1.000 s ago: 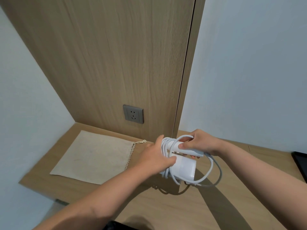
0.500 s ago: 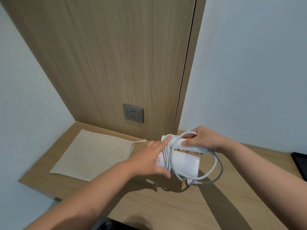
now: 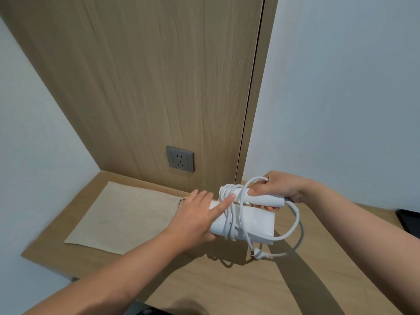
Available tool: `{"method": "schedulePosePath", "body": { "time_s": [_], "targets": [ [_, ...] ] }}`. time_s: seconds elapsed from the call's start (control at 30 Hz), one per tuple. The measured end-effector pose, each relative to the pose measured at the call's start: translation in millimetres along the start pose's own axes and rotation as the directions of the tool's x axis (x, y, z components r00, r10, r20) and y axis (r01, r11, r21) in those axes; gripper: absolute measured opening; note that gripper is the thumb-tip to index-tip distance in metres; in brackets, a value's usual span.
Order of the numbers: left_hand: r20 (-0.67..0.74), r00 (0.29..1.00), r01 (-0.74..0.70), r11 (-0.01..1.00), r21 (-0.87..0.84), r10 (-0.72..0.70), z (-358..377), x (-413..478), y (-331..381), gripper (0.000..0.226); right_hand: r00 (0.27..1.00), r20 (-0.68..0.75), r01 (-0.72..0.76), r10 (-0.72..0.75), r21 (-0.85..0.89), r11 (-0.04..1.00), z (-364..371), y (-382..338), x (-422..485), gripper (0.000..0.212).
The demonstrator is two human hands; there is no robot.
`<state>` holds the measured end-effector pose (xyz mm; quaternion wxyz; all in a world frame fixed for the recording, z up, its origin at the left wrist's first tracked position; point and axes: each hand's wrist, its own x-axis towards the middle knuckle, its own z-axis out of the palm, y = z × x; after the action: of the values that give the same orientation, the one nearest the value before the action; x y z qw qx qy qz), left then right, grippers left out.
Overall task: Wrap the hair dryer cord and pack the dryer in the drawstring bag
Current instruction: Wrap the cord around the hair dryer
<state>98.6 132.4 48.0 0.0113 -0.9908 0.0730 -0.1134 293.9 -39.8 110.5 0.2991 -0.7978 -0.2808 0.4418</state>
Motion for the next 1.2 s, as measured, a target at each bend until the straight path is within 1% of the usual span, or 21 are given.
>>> {"method": "schedulePosePath", "body": {
  "time_s": [0.03,0.13,0.17,0.2,0.27,0.3,0.33,0.4,0.47,0.53,0.63,0.7,0.8,0.87,0.93,0.97,1.0,1.07,1.13,1.17,1.2],
  "targets": [
    [0.008,1.0,-0.001,1.0,-0.021,0.001,0,0,-1,0.122,1.0,0.005,-0.005,0.005,-0.016,1.0,0,0,1,0.037],
    [-0.038,0.99,-0.142,0.987,-0.075,0.139,-1,0,-2,0.118,0.997,0.073,-0.003,0.007,-0.05,0.999,0,-1,0,0.037],
    [-0.058,0.986,-0.16,0.983,-0.093,0.156,0,1,-2,0.118,0.994,0.109,-0.006,0.011,-0.045,0.999,0,-3,-2,0.038],
    [-0.071,0.985,-0.166,0.979,-0.121,0.158,1,1,-2,0.118,0.99,0.144,-0.002,0.008,-0.041,0.999,-1,-4,-3,0.045],
    [-0.076,0.986,-0.159,0.972,-0.173,0.148,3,0,-3,0.12,0.977,0.213,0.027,-0.015,-0.054,0.998,-3,-6,-5,0.071],
    [-0.068,0.987,-0.154,0.971,-0.185,0.144,4,0,-4,0.122,0.97,0.242,0.038,-0.022,-0.059,0.998,-4,-6,-5,0.08],
    [-0.064,0.988,-0.152,0.971,-0.185,0.143,4,0,-5,0.123,0.966,0.257,0.038,-0.019,-0.068,0.997,-4,-7,-5,0.082],
    [-0.067,0.986,-0.162,0.97,-0.182,0.152,2,0,-5,0.124,0.974,0.225,0.015,0.013,-0.122,0.992,-1,-11,-5,0.076],
    [-0.073,0.982,-0.181,0.972,-0.15,0.172,0,1,-5,0.122,0.989,0.141,-0.016,0.049,-0.227,0.974,4,-17,-3,0.065],
    [-0.069,0.981,-0.186,0.975,-0.121,0.179,-1,1,-6,0.119,0.996,0.075,-0.026,0.051,-0.306,0.952,9,-21,-1,0.059],
    [-0.049,0.985,-0.169,0.98,-0.108,0.165,1,-2,-7,0.116,0.999,-0.01,-0.046,0.046,-0.409,0.911,14,-26,3,0.058],
    [-0.041,0.987,-0.157,0.983,-0.098,0.153,2,-4,-6,0.112,0.998,-0.043,-0.063,0.049,-0.457,0.887,18,-29,4,0.057],
    [-0.044,0.989,-0.145,0.983,-0.114,0.14,1,-4,-5,0.101,0.997,-0.067,-0.074,0.045,-0.548,0.833,21,-31,10,0.059],
    [-0.042,0.99,-0.137,0.981,-0.136,0.133,1,-5,-6,0.097,0.998,-0.057,-0.066,0.041,-0.572,0.817,20,-32,12,0.062],
    [-0.021,0.993,-0.119,0.98,-0.161,0.117,1,-6,-9,0.098,0.999,-0.008,-0.044,0.046,-0.514,0.857,15,-29,14,0.066],
    [-0.006,0.994,-0.105,0.978,-0.183,0.105,2,-7,-11,0.099,0.998,0.035,-0.028,0.048,-0.434,0.9,11,-24,15,0.066],
    [0.017,0.996,-0.083,0.973,-0.215,0.089,2,-8,-12,0.099,0.995,0.086,-0.014,0.045,-0.329,0.944,7,-19,16,0.061],
    [0.064,0.998,-0.002,0.95,-0.311,0.024,4,-12,-13,0.098,0.986,0.166,0.009,0.004,-0.081,0.997,-1,-1,18,0.043],
    [0.119,0.987,0.147,0.881,-0.45,-0.104,3,-16,-10,0.097,0.981,0.184,0.025,-0.058,0.173,0.985,-2,22,21,0.025],
    [0.148,0.973,0.231,0.818,-0.527,-0.179,3,-17,-7,0.096,0.98,0.184,0.026,-0.08,0.282,0.959,1,34,23,0.028],
    [0.18,0.953,0.304,0.745,-0.594,-0.245,3,-18,-5,0.096,0.979,0.182,0.018,-0.089,0.359,0.933,8,46,23,0.035]
  ]
}}
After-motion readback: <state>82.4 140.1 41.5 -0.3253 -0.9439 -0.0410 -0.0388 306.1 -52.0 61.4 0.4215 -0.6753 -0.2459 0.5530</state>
